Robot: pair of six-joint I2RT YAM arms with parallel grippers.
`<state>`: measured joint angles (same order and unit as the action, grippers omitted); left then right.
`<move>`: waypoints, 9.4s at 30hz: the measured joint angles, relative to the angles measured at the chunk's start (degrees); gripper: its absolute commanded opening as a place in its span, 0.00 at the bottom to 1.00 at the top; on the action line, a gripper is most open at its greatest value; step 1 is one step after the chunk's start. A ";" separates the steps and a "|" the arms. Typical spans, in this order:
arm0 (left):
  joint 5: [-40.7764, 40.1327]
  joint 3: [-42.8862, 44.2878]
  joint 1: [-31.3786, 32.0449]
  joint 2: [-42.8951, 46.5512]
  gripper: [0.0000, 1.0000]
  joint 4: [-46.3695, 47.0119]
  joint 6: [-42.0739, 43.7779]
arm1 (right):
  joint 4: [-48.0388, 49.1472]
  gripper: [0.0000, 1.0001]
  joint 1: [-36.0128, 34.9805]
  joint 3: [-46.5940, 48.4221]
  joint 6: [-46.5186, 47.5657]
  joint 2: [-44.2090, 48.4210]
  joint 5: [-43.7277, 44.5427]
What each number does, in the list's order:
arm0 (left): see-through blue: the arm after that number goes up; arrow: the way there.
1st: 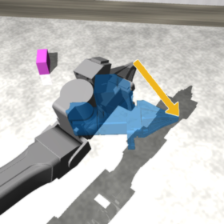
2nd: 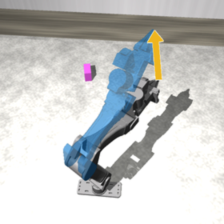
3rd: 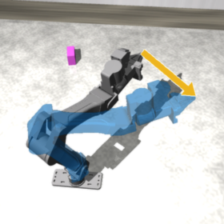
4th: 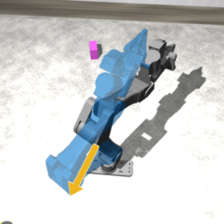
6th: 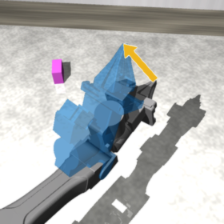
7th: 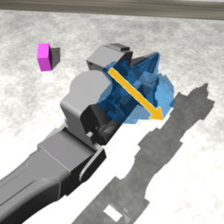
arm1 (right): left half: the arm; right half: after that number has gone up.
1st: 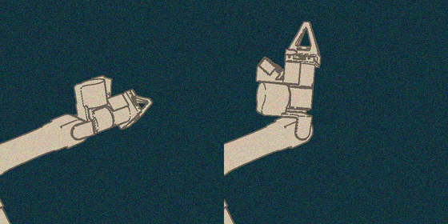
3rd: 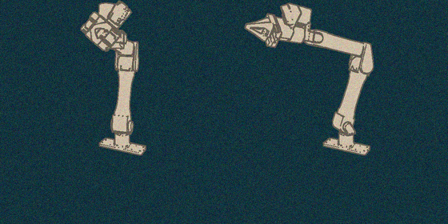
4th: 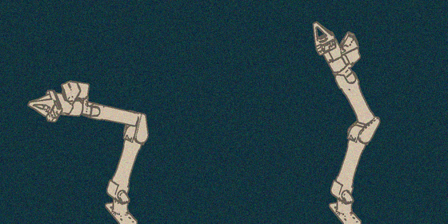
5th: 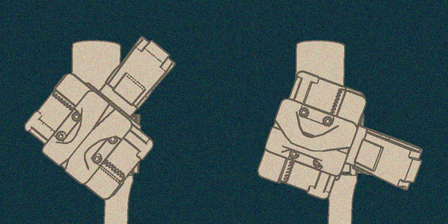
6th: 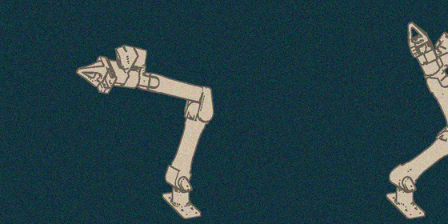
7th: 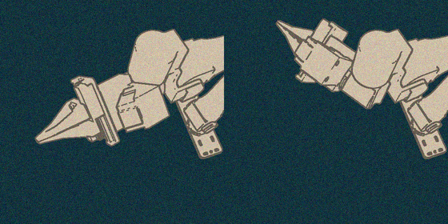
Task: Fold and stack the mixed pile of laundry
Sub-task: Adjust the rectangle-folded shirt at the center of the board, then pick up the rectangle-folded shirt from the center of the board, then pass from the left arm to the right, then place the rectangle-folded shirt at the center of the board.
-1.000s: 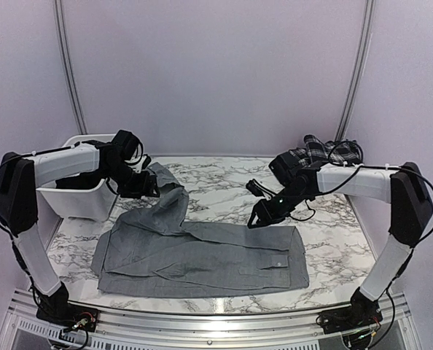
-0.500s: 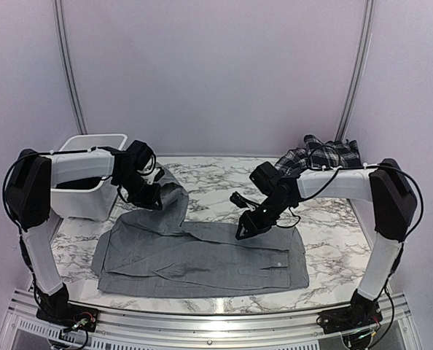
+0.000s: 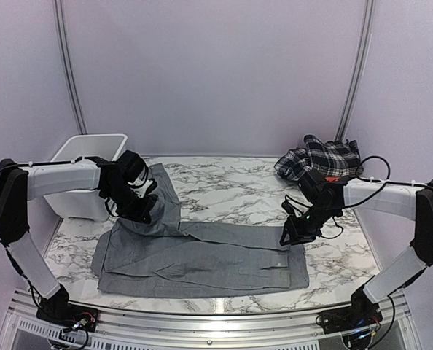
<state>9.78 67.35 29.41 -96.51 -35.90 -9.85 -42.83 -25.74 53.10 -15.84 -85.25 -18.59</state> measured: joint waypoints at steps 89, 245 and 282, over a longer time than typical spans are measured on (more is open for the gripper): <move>-20.96 54.23 -11.02 -46.66 0.48 0.83 -19.54 | 0.26 0.54 2.89 6.21 4.37 0.57 0.83; 5.70 -18.01 -2.51 22.58 0.53 9.25 -11.65 | 4.52 0.00 -58.27 18.80 21.24 11.32 3.87; 15.72 -13.38 8.22 0.02 0.44 12.63 -4.70 | 9.22 0.00 -53.27 42.93 24.06 -3.85 1.09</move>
<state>25.50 53.98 37.63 -96.49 -23.27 -14.55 -33.61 -79.00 96.03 8.23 -89.10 -17.50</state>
